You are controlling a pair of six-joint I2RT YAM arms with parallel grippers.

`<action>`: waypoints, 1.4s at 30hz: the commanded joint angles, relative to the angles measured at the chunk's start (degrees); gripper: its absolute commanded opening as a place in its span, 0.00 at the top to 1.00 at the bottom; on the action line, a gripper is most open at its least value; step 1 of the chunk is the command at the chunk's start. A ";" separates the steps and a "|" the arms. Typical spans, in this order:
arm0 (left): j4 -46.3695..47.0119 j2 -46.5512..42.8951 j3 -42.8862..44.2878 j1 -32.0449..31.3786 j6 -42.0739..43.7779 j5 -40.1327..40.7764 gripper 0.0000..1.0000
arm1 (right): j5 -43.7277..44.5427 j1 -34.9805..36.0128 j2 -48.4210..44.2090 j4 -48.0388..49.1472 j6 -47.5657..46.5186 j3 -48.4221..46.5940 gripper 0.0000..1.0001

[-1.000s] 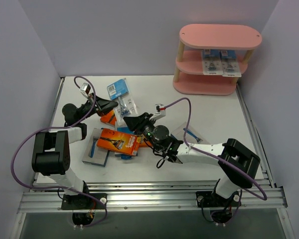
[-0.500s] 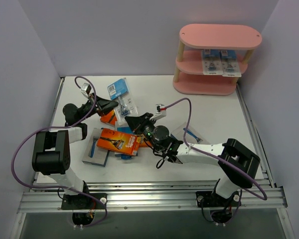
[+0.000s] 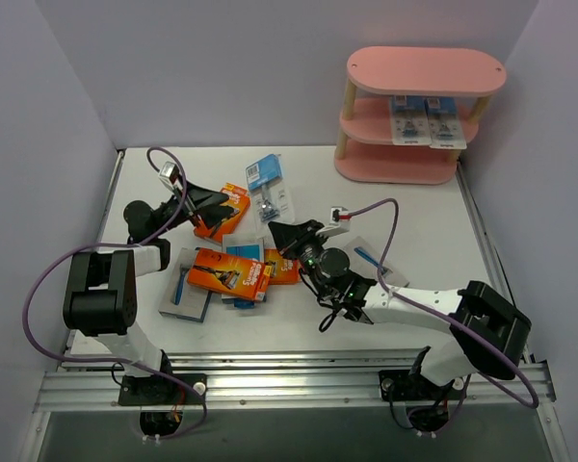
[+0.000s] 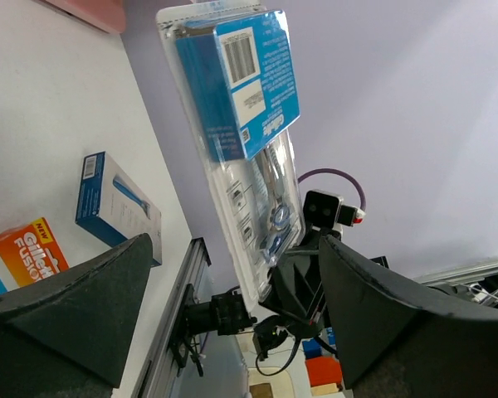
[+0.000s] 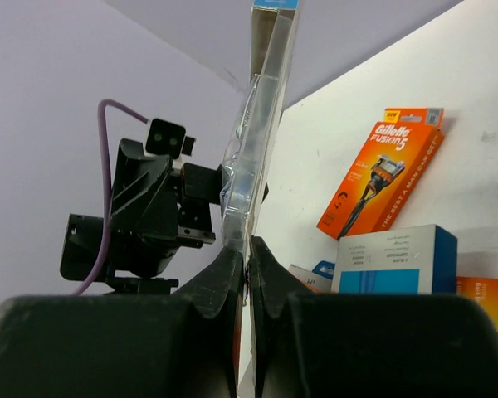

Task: Place and organize the shaving razors onto the shelf

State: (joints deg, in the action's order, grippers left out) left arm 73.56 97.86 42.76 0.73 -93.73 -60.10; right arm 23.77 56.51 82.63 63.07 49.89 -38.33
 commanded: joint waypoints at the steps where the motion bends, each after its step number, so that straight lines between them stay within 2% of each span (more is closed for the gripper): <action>1: 1.16 -0.66 0.74 0.32 3.82 -0.81 0.10 | 4.00 -1.66 -5.19 2.85 0.56 1.76 1.00; 10: -7.28 -2.24 1.36 0.32 9.53 -1.16 0.09 | 4.45 -7.11 -16.17 -2.86 1.97 10.01 1.00; 15: -9.13 -3.20 1.53 0.23 11.29 -0.99 0.09 | 3.04 -13.86 -24.07 -10.06 2.32 12.31 1.00; 20: -13.52 -4.52 1.97 0.23 14.01 -0.72 0.09 | -2.75 -21.52 -27.87 -16.21 2.40 11.78 1.00; 29: -23.72 -7.25 3.38 0.15 21.22 -0.37 0.09 | -14.88 -34.00 -25.42 -17.98 2.67 8.98 1.00; 42: -23.99 -7.34 3.64 0.15 21.40 -0.46 0.09 | -23.24 -43.76 -17.86 -18.68 -2.16 -0.69 1.00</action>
State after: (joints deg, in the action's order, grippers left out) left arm 48.82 92.36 44.21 0.80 -73.82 -60.38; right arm 3.36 14.13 63.68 40.51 49.67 -35.22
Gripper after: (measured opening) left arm 0.911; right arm 0.005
